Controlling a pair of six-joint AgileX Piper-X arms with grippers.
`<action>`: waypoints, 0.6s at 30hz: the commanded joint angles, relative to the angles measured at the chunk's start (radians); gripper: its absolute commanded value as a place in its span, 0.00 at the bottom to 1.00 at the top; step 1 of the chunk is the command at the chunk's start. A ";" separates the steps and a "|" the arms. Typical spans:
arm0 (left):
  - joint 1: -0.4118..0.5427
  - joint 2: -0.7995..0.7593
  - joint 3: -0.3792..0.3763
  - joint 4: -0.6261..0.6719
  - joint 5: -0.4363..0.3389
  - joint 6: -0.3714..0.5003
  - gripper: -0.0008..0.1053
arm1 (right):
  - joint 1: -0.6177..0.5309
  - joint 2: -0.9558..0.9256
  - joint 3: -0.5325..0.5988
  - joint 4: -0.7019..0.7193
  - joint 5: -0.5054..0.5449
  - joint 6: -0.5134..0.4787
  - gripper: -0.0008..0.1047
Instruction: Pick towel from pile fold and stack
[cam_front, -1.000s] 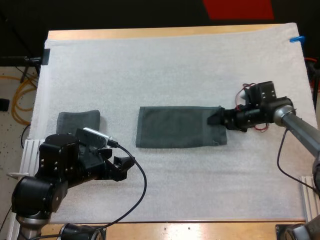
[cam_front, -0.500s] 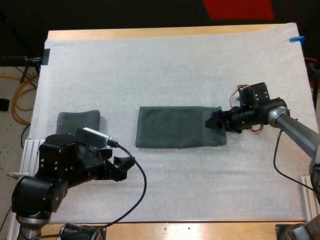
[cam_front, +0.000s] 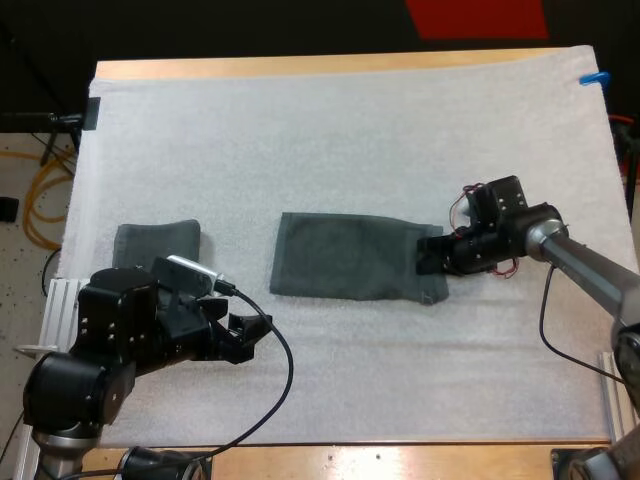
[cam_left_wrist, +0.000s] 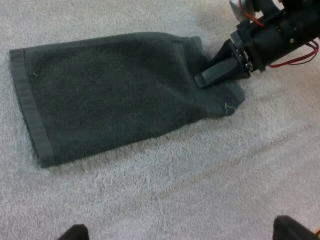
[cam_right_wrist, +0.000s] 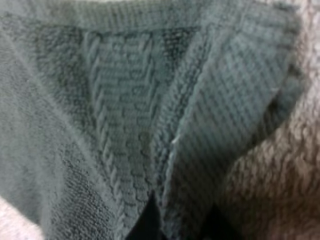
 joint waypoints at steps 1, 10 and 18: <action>0.002 -0.001 -0.006 -0.001 0.010 -0.004 0.66 | 0.003 -0.032 0.002 0.021 0.034 -0.012 0.01; 0.002 -0.001 -0.006 -0.001 0.010 -0.004 0.66 | 0.003 -0.161 -0.031 0.159 0.325 -0.132 0.01; 0.002 -0.001 -0.006 -0.001 0.010 -0.004 0.66 | 0.003 -0.185 -0.126 0.382 0.764 -0.367 0.01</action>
